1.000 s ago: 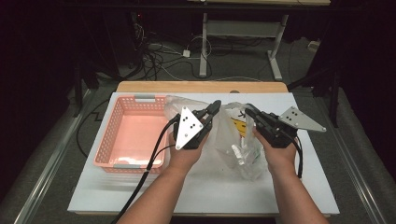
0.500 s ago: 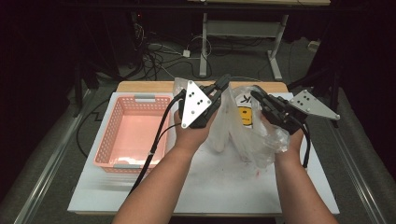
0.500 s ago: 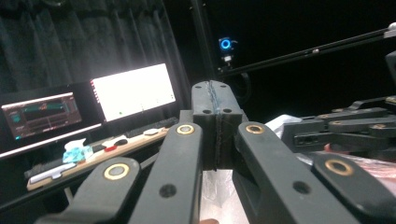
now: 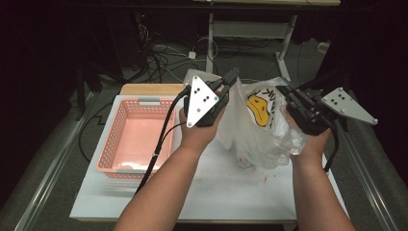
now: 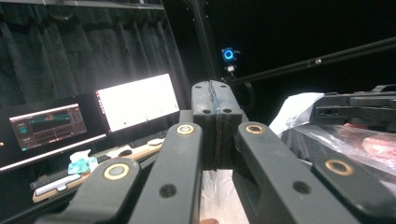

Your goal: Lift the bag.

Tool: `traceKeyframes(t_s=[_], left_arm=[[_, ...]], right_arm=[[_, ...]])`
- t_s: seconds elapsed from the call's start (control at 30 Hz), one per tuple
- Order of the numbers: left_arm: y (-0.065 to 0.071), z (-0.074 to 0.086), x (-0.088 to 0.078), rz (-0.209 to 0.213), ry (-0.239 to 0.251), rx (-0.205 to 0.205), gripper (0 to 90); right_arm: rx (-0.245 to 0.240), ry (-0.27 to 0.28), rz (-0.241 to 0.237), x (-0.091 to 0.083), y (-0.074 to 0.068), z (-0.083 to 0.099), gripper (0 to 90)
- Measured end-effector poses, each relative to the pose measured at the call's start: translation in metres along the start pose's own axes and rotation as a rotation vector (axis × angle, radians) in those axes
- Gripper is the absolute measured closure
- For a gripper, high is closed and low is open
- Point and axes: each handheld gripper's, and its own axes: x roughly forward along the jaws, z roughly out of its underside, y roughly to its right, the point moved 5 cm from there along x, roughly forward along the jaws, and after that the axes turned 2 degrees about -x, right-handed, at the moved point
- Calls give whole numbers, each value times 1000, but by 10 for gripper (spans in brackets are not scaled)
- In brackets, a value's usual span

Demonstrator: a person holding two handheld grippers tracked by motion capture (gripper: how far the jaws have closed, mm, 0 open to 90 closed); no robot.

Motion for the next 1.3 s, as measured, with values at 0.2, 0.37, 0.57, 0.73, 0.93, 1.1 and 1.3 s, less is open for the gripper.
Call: traceKeyframes(t_s=[0.2, 0.37, 0.57, 0.73, 0.93, 1.1, 1.3], left_arm=[[-5, 12, 10, -11, -46, -10, 883], [-13, 43, 14, -11, -139, -67, 881], [-20, 64, 1, -17, -211, -91, 863], [-25, 70, -18, -32, -262, -145, 638], [-30, 76, -58, -38, -302, -178, 477], [-32, 87, -89, -30, -349, -238, 406], [-10, 112, -116, 24, -437, -284, 311]], right_arm=[[-14, -32, 7, 8, 2, 3, 900], [1, -99, 33, 18, 11, 28, 900], [12, -164, 66, 21, 21, 52, 900], [6, -202, 63, 22, 23, 61, 900], [-1, -232, 64, 20, 24, 69, 900], [0, -241, 66, 18, 25, 74, 900], [1, -252, 64, 15, 25, 78, 900]])
